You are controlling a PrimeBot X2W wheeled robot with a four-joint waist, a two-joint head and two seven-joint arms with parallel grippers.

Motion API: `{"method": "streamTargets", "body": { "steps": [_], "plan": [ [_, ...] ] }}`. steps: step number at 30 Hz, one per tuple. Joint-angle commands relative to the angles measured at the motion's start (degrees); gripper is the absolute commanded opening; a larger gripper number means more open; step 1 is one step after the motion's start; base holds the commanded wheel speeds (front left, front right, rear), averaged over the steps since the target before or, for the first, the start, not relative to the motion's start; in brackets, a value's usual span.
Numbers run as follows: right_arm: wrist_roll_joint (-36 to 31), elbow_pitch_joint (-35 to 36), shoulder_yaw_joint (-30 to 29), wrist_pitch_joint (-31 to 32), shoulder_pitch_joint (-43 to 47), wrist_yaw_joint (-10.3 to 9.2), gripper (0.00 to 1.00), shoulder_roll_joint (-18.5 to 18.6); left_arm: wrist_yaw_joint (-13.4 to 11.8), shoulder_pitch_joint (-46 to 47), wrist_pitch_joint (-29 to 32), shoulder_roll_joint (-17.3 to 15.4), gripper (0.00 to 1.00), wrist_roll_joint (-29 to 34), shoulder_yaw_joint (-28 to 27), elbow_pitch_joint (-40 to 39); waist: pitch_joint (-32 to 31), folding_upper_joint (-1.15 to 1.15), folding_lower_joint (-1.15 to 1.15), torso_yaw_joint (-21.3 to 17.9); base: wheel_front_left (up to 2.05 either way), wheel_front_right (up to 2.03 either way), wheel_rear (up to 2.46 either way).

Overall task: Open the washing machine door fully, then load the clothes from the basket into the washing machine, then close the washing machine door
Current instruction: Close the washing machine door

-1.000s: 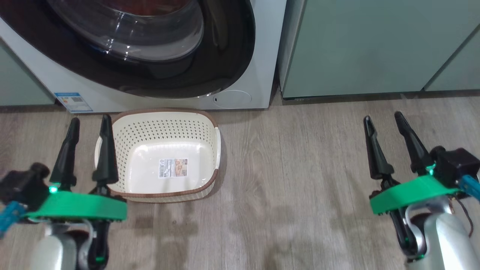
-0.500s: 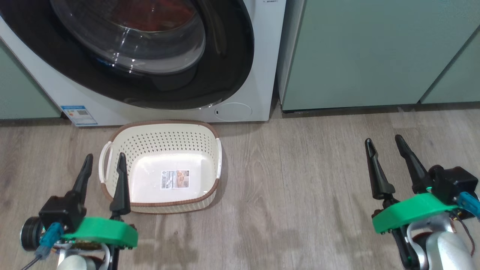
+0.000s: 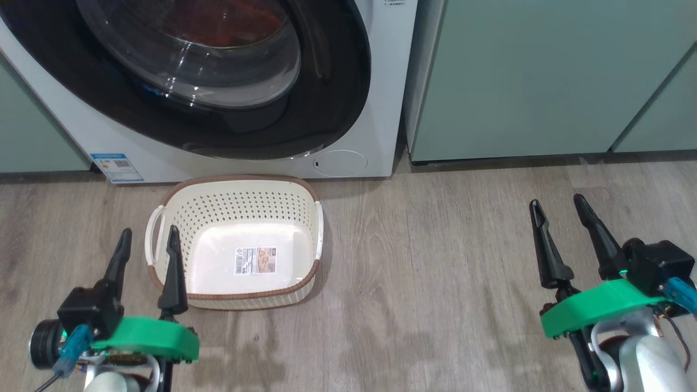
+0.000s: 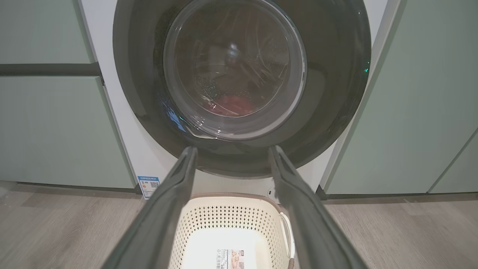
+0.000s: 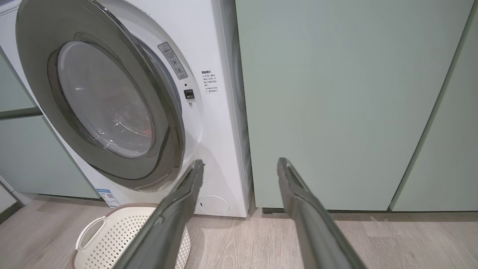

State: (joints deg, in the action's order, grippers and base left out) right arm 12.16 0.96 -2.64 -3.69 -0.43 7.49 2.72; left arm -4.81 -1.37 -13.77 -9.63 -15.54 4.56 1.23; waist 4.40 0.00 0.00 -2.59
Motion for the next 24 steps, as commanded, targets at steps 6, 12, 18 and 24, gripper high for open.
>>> {"method": "streamTargets", "body": {
  "steps": [6,12,18,24],
  "plan": [
    [0.16,1.86,1.46,-0.42,-1.02,0.00,1.00,0.16,-0.82,1.72,-0.80,-1.03,1.00,0.41,-1.99,-1.75,0.16,0.00,0.00,-0.06,0.00,0.00,0.00],
    [0.86,1.65,1.31,-0.56,-1.47,0.00,0.00,0.16,-1.22,2.04,-0.81,-1.17,1.00,0.54,-1.82,-2.49,0.95,0.00,0.00,0.38,0.00,0.00,0.00],
    [1.29,1.15,2.05,-0.43,-4.65,0.00,0.00,0.16,-1.41,3.57,-0.83,-1.22,1.00,0.70,-1.48,-3.94,3.37,0.00,0.00,2.64,0.00,0.00,0.00],
    [1.24,-2.16,8.33,0.90,-13.37,0.00,0.00,0.29,-1.22,6.32,-0.95,-0.56,1.00,0.74,-0.66,-5.12,7.27,0.00,0.00,7.38,0.00,0.00,0.00]
  ]
}}
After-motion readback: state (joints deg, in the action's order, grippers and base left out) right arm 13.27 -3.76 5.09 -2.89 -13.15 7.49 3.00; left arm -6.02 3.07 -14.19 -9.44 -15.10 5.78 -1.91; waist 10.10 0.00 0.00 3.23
